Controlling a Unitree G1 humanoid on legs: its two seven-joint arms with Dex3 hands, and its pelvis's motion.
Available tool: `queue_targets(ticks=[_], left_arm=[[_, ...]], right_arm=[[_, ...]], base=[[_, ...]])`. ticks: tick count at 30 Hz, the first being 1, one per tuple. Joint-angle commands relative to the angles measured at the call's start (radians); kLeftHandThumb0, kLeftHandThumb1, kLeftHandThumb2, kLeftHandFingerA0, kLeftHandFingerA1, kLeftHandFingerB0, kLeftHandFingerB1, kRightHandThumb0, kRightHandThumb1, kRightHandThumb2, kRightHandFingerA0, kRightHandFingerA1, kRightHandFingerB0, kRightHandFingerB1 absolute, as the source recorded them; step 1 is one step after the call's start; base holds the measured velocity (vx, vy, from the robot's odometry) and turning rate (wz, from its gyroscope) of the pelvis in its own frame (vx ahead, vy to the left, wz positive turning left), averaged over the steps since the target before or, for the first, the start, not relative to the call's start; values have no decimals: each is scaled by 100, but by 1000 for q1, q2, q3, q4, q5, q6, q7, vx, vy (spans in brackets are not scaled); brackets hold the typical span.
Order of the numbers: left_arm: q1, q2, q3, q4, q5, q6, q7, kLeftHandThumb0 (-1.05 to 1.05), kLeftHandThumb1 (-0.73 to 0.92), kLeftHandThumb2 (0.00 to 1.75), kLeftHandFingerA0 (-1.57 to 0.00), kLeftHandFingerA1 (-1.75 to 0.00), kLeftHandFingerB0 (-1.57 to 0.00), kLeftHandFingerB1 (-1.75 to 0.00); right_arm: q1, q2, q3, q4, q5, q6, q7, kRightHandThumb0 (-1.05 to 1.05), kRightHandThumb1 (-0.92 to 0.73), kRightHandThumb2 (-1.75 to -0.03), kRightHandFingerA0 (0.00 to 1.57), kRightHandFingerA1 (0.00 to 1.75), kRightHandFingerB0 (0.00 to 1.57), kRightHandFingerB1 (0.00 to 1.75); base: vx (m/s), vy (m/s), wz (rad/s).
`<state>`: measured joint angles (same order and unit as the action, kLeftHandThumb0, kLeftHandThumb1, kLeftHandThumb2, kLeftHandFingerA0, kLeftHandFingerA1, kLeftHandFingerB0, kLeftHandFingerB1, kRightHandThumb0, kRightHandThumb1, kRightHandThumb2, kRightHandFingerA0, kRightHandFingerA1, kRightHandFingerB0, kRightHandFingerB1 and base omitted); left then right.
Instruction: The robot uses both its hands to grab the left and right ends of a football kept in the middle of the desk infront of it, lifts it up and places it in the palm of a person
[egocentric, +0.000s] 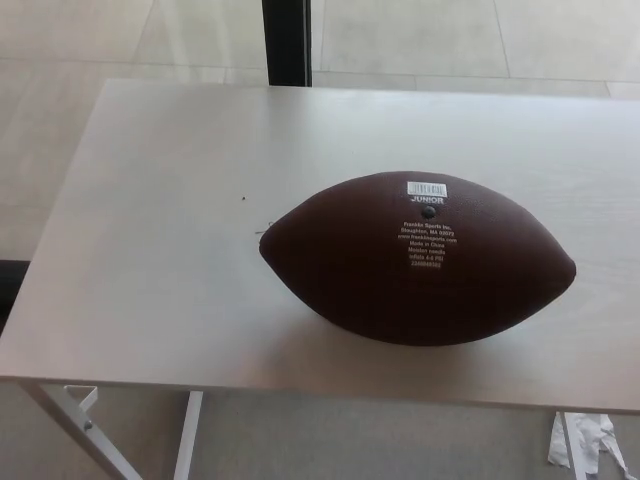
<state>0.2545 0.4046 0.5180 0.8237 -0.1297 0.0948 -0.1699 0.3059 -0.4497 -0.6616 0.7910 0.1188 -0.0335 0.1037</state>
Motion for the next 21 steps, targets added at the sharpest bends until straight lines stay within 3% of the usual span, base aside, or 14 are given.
queue_targets(ticks=[1,2,3,5,7,8,9,10,11,12,13,14,15,21], left_arm=[[-47,24,254,-107,-278,43,-15,-69,52,89,-59,-64,-37,-53],[-67,20,278,-119,-294,47,-5,-70,69,60,-64,-56,-41,-42],[-89,25,289,-140,-296,57,15,-72,80,64,-66,-54,-36,-37],[-125,37,302,-199,-289,89,51,-73,84,66,-62,-54,-34,-35],[-163,42,310,-294,-291,130,81,-73,69,105,-50,-62,-24,-49],[-192,44,320,-337,-300,142,94,-74,84,65,-56,-53,-30,-35],[-210,52,316,-349,-294,145,96,-84,80,68,-52,-53,-30,-35],[-241,54,323,-376,-297,153,106,-89,69,104,-50,-60,-30,-48],[-263,56,323,-398,-293,156,116,-86,80,65,-57,-51,-38,-39],[-293,62,316,-426,-280,158,127,-92,78,64,-61,-50,-44,-43],[-339,73,305,-475,-272,180,145,-101,57,105,-62,-61,-46,-57],[-394,85,291,-539,-277,223,162,-105,76,62,-71,-67,-60,-63],[-436,90,287,-571,-298,252,162,-105,71,63,-73,-70,-62,-66],[-604,61,180,-789,-271,407,230,-97,81,64,-38,-59,-31,-48]], right_arm=[[-29,-54,-269,-103,309,98,30,-80,-81,-66,46,42,12,25],[-41,-57,-294,-119,327,120,24,-81,-67,-103,35,56,5,28],[-54,-57,-315,-153,346,136,13,-79,-86,-66,37,44,9,22],[-79,-63,-344,-222,364,171,-4,-79,-90,-68,33,43,10,22],[-109,-82,-356,-285,366,215,-21,-83,-89,-68,34,41,11,22],[-137,-87,-368,-311,381,227,-26,-83,-69,-106,29,54,7,36],[-160,-91,-374,-326,383,234,-46,-82,-86,-67,39,42,19,27],[-182,-99,-373,-361,381,253,-55,-81,-69,-105,30,53,8,38],[-201,-107,-374,-383,383,273,-57,-86,-71,-106,26,51,7,36],[-233,-119,-371,-409,385,295,-65,-84,-87,-67,37,42,12,22],[-277,-128,-365,-447,397,324,-76,-95,-72,-107,31,54,9,14],[-325,-128,-359,-509,426,368,-95,-92,-71,-108,30,55,7,13],[-351,-121,-343,-555,418,379,-116,-86,-86,-66,44,54,7,24],[-449,-54,-254,-725,400,401,-144,-86,-85,-66,54,51,27,32]], base=[[0,0,0],[0,0,0],[0,0,0],[0,0,0],[0,0,0],[0,0,0],[0,0,0],[0,0,0],[0,0,0],[0,0,0],[0,0,0],[0,0,0],[0,0,0],[0,0,0]])
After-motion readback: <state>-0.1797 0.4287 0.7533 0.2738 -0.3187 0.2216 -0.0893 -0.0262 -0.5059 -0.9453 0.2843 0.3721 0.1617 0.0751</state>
